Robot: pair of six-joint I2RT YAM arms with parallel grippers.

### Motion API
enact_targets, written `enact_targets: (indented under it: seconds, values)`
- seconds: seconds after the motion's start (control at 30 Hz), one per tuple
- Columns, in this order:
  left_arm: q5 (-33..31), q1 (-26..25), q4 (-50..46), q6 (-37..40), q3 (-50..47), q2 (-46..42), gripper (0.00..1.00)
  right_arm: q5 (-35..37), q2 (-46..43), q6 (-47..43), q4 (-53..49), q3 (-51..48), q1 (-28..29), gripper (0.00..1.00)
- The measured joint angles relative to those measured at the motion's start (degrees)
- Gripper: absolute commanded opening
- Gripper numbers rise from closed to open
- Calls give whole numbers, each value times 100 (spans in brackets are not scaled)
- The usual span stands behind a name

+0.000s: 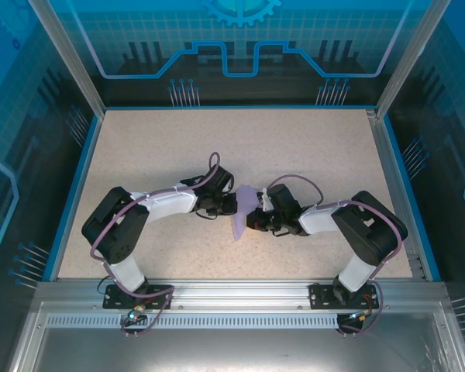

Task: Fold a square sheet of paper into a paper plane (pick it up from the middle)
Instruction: Fold the wing for the fifth time at the center of the table.

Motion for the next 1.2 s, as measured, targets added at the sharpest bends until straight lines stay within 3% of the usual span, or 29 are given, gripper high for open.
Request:
enact_targets:
  seconds: [1.2]
  values:
    - [721,-160,424,-369,450,756,10,0,-2,-258,-44,7,0,0]
